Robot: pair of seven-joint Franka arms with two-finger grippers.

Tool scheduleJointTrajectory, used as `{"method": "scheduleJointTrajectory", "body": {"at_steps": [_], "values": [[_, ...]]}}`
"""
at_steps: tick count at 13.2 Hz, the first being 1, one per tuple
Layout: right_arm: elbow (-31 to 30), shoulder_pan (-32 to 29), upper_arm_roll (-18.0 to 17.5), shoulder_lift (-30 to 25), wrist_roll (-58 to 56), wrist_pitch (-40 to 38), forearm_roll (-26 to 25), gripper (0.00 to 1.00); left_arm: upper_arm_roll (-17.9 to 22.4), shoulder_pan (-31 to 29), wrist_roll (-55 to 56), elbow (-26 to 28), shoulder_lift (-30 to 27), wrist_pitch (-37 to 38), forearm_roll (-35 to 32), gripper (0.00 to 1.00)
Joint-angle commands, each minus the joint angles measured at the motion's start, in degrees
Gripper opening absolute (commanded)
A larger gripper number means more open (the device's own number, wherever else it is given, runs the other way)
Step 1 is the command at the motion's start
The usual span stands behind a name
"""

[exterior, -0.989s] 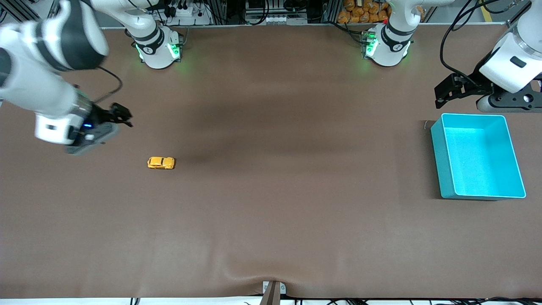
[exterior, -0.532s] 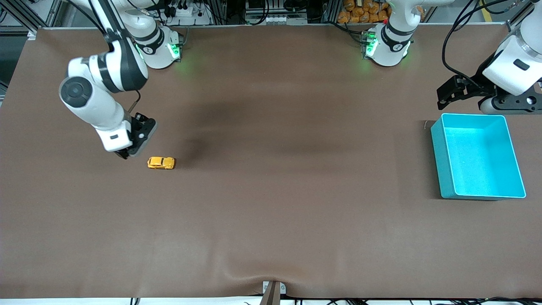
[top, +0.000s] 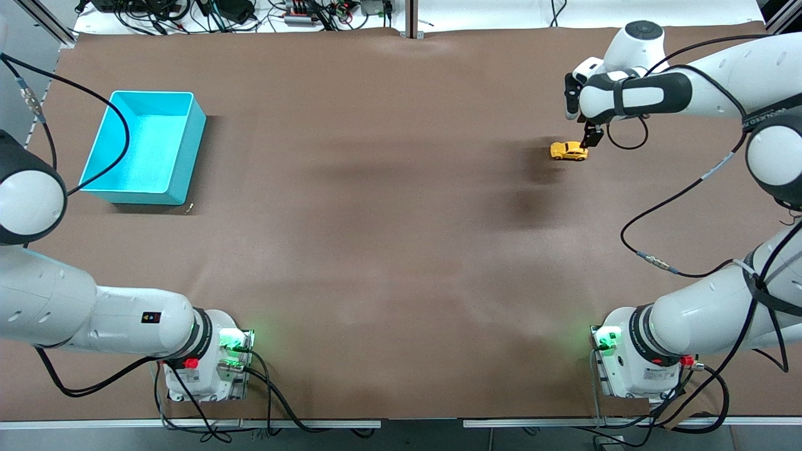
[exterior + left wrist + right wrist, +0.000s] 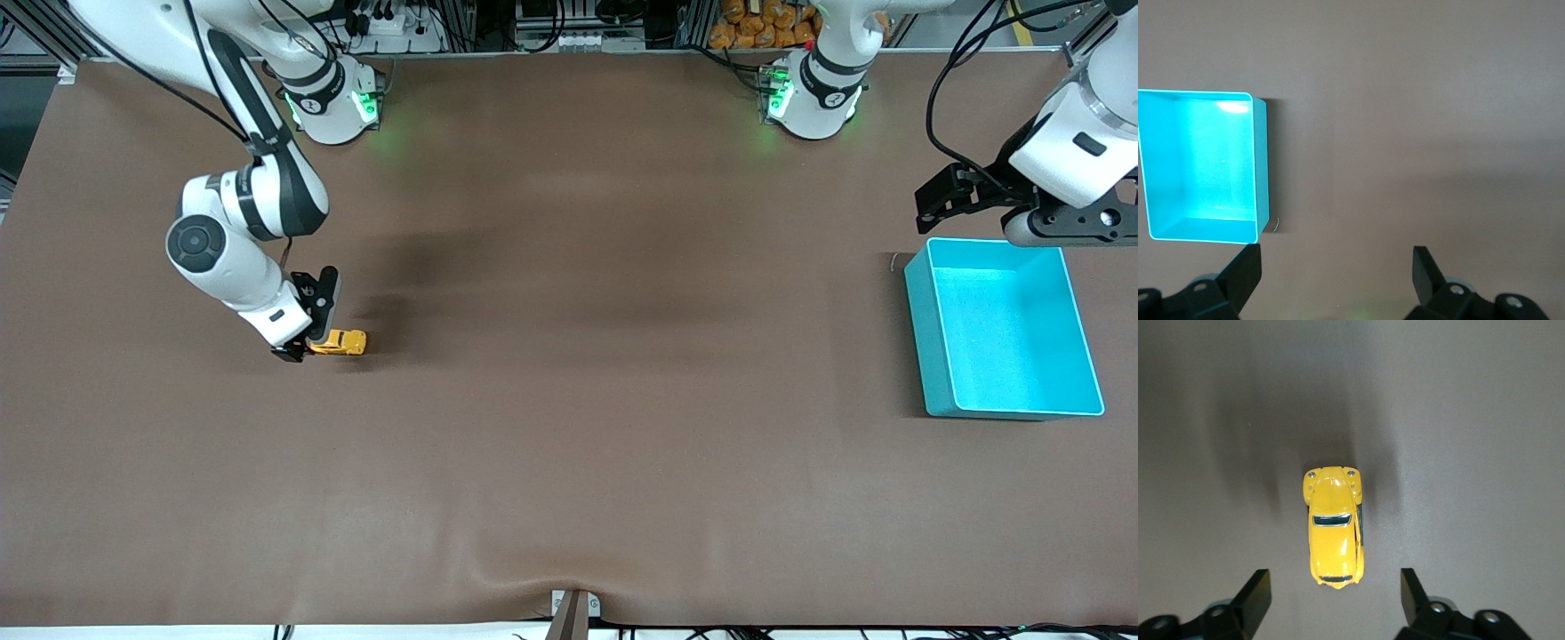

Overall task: Wind and store yellow beetle car
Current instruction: 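Close the right gripper on the yellow car's body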

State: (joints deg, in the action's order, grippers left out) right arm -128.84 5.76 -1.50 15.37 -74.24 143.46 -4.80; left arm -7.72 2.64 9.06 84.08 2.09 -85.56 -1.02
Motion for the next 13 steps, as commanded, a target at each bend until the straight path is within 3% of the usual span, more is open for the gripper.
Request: {"method": "scheduleJointTrajectory", "body": {"at_steps": [1, 7, 8, 10, 13], "values": [[-2.0, -0.9, -0.5, 1.6, -1.0, 5.0, -2.7, 0.83, -0.1, 0.0, 0.8, -0.3, 0.1, -0.6, -0.7, 1.00], [-2.0, -0.5, -0.5, 4.3, -0.3, 7.9, -2.8, 0.81, -0.3, 0.0, 1.1, -0.4, 0.0, -0.6, -0.7, 1.00], [-2.0, -0.5, -0.5, 4.5, -0.2, 7.9, -2.8, 0.78, -0.1, 0.0, 1.1, -0.4, 0.1, -0.6, -0.4, 1.00], [-1.9, -0.1, -0.6, 5.0, -0.2, 8.2, -2.8, 0.60, -0.1, -0.1, 1.2, -0.4, 0.1, -0.6, -0.2, 1.00], [-1.9, 0.3, -0.6, 5.5, -0.2, 8.8, -2.8, 0.49, -0.1, 0.1, 4.4, -0.4, 0.1, -0.6, 0.1, 1.00]]}}
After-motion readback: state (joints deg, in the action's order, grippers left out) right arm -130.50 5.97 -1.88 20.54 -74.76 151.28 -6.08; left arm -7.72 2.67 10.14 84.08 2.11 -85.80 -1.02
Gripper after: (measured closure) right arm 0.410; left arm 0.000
